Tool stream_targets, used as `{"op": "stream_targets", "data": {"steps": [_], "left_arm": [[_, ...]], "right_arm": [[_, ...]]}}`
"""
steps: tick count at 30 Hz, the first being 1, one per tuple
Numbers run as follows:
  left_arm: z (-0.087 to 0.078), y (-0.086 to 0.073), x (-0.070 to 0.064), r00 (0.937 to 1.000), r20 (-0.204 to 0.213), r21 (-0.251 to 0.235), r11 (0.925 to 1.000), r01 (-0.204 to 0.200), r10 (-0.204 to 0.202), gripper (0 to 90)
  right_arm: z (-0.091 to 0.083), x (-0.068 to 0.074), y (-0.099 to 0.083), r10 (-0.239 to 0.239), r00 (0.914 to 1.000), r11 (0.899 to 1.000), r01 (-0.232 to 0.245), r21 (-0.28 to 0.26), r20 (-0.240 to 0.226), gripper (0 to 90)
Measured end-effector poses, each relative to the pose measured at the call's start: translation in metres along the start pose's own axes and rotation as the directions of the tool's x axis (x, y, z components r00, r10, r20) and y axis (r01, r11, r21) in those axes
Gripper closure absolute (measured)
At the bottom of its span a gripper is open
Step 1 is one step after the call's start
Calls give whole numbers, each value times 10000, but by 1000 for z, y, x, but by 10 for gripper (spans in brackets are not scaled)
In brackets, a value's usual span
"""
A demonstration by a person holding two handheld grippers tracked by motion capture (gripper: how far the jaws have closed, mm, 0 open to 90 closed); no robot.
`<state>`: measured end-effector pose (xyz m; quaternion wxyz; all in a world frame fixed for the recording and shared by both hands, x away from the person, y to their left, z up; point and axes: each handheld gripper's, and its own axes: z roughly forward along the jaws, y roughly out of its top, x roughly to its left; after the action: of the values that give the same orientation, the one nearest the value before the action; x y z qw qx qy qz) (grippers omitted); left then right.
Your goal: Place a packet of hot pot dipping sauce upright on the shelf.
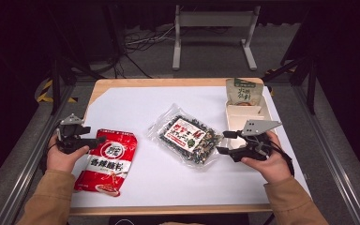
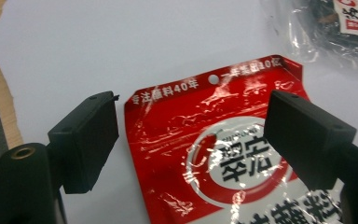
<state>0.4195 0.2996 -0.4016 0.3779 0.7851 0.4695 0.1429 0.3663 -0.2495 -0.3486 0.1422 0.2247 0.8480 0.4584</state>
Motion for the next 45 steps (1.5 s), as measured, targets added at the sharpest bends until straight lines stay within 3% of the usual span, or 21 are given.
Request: {"op": "stream_targets", "data": {"steps": [6, 11, 17, 23, 29, 34, 37, 39, 45], "left_arm": [[12, 3, 7, 9999, 111, -102, 9999, 62, -60, 222], [22, 5, 15, 9997, 138, 105, 9998, 192, -193, 239], [30, 5, 25, 9971, 541, 53, 9985, 542, -544, 270], [37, 4, 31, 9970, 471, 63, 9981, 611, -613, 280], [47, 2, 37, 9934, 808, 75, 9967, 809, -812, 279], [55, 0, 38, 9898, 1156, 458, 9959, 780, -828, 266], [61, -2, 38, 9911, 1115, 747, 9951, 646, -728, 260], [62, -2, 38, 9891, 1237, 761, 9946, 712, -803, 269], [58, -2, 38, 9872, 1511, 663, 9969, 416, -513, 329]], "right_arm": [[2, 1, -1, 41, 10000, 10000, -41, 1, -61, 379], [4, 0, -2, 119, 9999, 9999, -120, -23, -111, 382], [5, 0, -3, 154, 9997, 9999, -155, -9, -169, 382], [7, 0, -6, 179, 9996, 9998, -178, 53, -204, 381], [10, 0, -6, 280, 9990, 9996, -278, 48, -362, 380], [11, 1, -6, 276, 9987, 9996, -272, 109, -437, 380], [11, 1, -6, 261, 9987, 9996, -255, 135, -447, 380], [12, 1, -6, 268, 9986, 9996, -264, 110, -465, 380], [12, 1, -7, 275, 9984, 9996, -271, 94, -492, 380]]}}
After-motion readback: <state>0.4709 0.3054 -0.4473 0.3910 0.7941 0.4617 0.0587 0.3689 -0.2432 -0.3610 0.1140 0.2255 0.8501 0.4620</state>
